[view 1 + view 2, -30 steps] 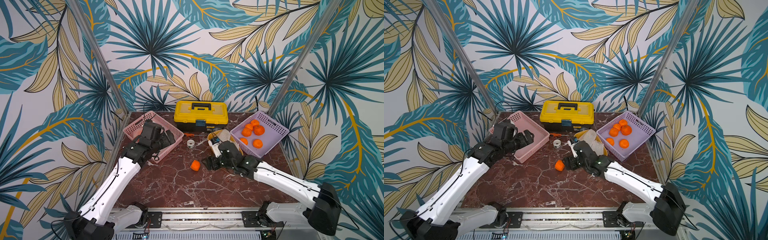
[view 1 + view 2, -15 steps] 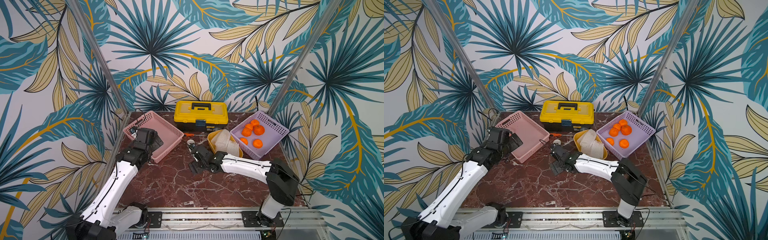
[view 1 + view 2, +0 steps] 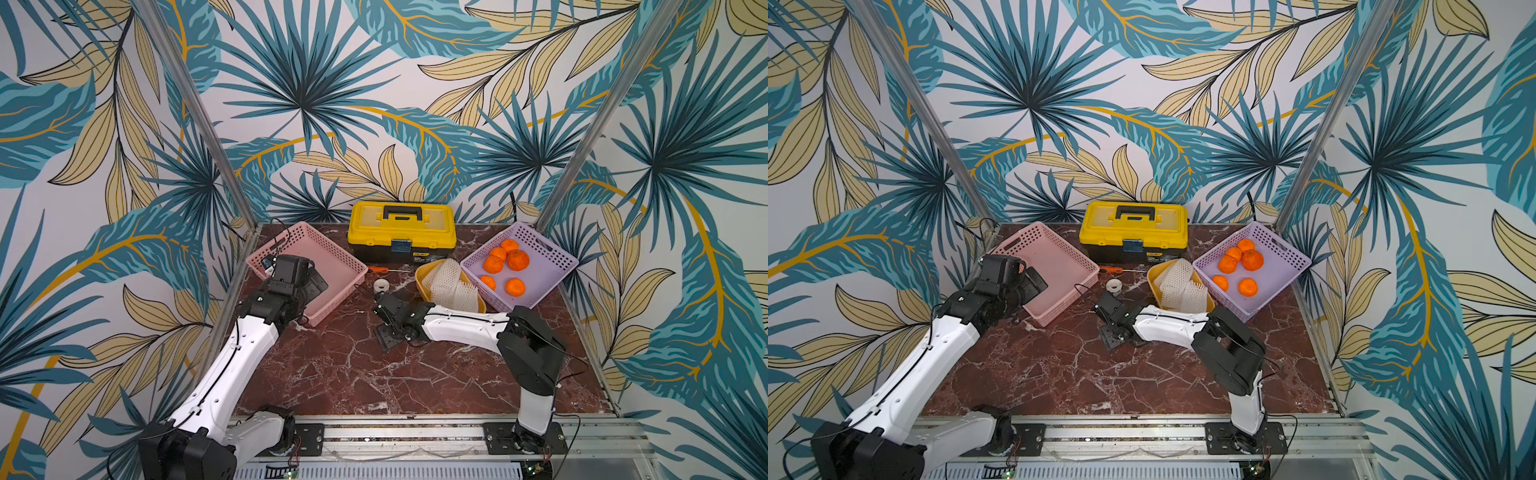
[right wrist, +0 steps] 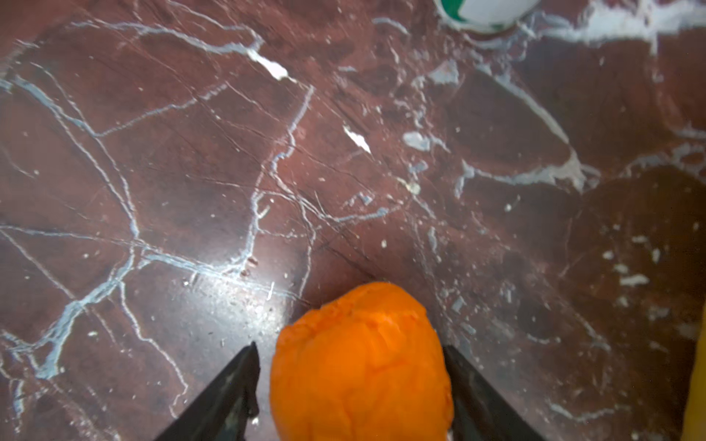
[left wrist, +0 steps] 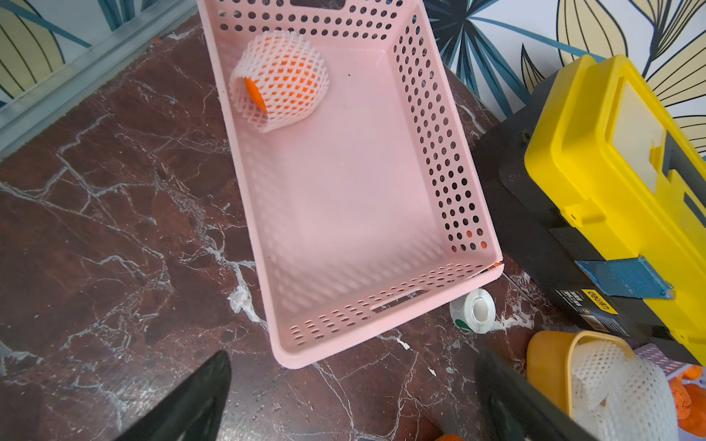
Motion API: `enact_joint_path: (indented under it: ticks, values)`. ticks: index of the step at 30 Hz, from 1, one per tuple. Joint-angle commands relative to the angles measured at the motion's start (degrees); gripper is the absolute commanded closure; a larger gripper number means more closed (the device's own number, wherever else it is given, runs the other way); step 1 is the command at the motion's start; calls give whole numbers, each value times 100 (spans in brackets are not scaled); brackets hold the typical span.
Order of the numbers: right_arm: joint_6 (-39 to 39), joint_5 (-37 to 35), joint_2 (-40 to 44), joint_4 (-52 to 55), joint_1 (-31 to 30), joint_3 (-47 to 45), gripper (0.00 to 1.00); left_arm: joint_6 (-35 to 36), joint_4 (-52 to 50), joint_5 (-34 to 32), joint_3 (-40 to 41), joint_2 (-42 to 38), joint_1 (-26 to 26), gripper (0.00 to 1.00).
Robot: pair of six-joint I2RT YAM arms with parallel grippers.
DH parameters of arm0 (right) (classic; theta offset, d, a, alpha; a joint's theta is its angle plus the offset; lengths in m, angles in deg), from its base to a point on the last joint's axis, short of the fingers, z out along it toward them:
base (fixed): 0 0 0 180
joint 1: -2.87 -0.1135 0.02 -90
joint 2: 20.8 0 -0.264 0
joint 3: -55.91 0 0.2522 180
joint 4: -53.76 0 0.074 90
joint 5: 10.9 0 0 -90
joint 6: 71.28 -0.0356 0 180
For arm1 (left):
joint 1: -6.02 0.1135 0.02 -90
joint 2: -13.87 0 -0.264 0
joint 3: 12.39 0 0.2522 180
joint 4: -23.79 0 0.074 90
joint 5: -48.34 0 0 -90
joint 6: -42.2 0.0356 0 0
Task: Remove foam nets from oranges
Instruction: Pick up the orange from the center of the board.
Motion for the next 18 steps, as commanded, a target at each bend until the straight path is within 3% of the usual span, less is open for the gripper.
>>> enact_joint_path:
  ticks: [1, 9, 14, 18]
  values:
    - [-144, -20, -69, 222, -21, 71, 34, -19, 108, -3, 53, -63, 45, 0]
    - [-295, -201, 319, 109, 9, -270, 61, -14, 169, 98, 79, -63, 37, 1]
    - [-344, -188, 944, -178, 79, -619, 69, 45, 338, 391, 131, -72, 36, 1]
    - [-524, -252, 2056, -606, 391, -1151, 69, 147, 689, 984, 244, -33, 36, 0]
